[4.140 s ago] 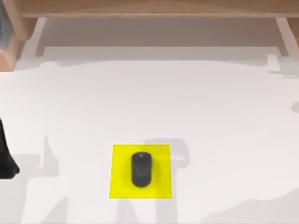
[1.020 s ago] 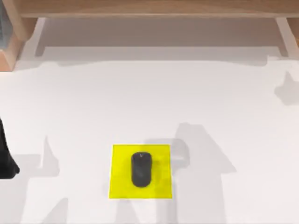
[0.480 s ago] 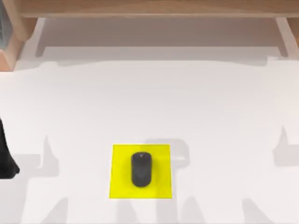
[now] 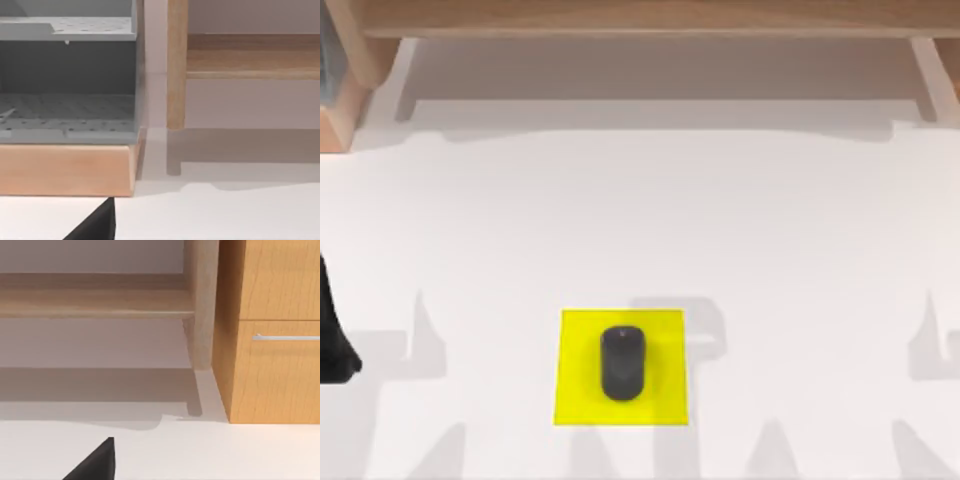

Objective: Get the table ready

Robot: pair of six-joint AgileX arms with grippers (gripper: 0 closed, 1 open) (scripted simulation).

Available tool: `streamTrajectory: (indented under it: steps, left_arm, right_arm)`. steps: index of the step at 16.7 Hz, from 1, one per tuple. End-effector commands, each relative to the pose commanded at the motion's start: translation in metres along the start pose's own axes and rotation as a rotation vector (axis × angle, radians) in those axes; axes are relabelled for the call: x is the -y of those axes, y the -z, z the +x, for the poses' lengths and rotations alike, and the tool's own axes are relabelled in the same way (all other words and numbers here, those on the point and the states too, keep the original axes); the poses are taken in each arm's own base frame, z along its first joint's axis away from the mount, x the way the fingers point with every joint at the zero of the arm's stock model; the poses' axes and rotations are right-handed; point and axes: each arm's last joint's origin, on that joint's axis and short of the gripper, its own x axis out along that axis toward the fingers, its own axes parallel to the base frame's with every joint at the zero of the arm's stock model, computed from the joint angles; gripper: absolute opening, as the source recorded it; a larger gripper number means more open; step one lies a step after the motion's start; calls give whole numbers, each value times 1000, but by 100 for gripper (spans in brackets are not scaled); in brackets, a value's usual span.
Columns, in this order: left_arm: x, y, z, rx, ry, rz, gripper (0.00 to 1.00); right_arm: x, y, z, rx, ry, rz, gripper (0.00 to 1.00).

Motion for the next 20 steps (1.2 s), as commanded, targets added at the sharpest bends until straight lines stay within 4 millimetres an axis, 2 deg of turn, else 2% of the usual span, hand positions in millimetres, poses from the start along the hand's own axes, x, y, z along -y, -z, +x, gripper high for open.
streamTrajectory:
  steps: [4, 6, 8, 11, 13, 15, 18, 20]
  left_arm:
    - [0, -3, 0, 0, 0, 0, 100]
    - [1, -16, 0, 0, 1, -1, 100]
    - [2, -41, 3, -1, 3, -2, 100]
    - [6, -94, 16, -2, 7, -4, 100]
    - [10, -135, 34, -2, 9, -6, 100]
    - [17, -176, 62, -3, 11, -7, 100]
    - [34, -230, 118, 0, 14, -10, 100]
    - [49, -256, 160, 4, 15, -12, 100]
  right_arm:
    - [0, 0, 0, 0, 0, 0, 100]
    - [0, 0, 0, 0, 0, 0, 100]
    - [0, 0, 0, 0, 0, 0, 100]
    - [0, 0, 0, 0, 0, 0, 100]
    - [0, 0, 0, 0, 0, 0, 100]
    - [0, 0, 0, 0, 0, 0, 100]
    - [0, 0, 0, 0, 0, 0, 100]
    - [0, 0, 0, 0, 0, 0, 100]
